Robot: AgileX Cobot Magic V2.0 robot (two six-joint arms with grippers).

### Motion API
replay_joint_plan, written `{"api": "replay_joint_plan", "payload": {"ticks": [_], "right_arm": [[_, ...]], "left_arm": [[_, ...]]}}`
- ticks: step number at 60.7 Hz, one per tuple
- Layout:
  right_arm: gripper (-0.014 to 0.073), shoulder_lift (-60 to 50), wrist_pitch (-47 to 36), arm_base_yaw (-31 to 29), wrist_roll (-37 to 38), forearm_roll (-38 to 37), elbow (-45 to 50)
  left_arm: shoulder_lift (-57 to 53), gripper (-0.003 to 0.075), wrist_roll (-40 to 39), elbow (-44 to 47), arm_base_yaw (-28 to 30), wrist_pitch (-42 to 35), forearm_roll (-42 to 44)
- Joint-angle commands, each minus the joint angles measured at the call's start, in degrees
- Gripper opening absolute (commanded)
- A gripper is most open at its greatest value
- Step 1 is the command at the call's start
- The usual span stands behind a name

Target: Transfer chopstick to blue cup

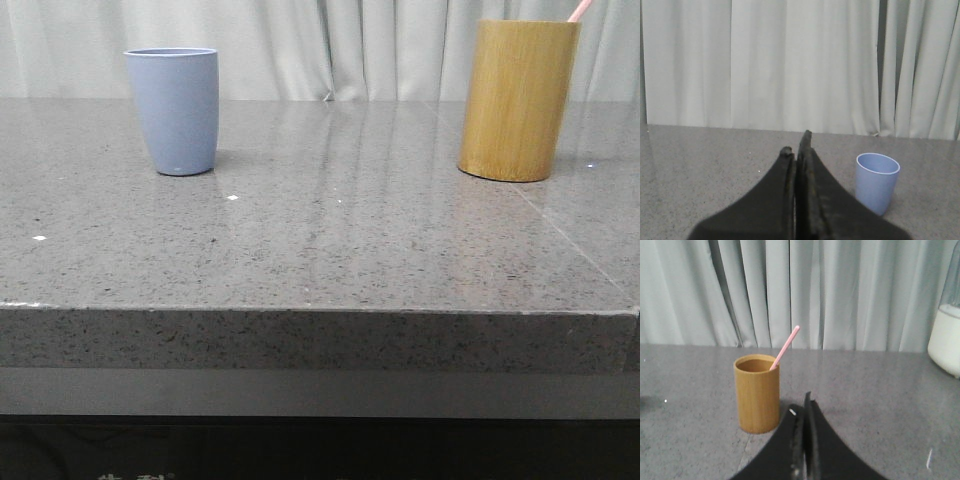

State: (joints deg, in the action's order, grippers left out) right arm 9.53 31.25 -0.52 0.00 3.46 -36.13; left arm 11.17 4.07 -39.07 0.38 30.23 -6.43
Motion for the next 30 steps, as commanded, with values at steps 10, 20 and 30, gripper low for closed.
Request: {"api": "replay_joint_plan", "payload": {"ticks": [10, 20, 30], "right_arm": [[-0.0066, 13.7, 12.1, 0.1, 0.0, -0.6, -10.0], [-0.0066, 19.4, 14.4, 0.1, 0.0, -0.6, -10.0], [-0.0066, 23.2, 15.5, 0.1, 0.0, -0.6, -10.0]], "left_arm": [[11.8, -0.0019, -0.2, -11.0, -0.1, 10.1, -0.2], [16.7, -0.0019, -0.2, -9.7, -0.1, 10.5, -2.6], [20.2, -0.0019, -0.2, -7.6, -0.1, 9.3, -3.6]]}}
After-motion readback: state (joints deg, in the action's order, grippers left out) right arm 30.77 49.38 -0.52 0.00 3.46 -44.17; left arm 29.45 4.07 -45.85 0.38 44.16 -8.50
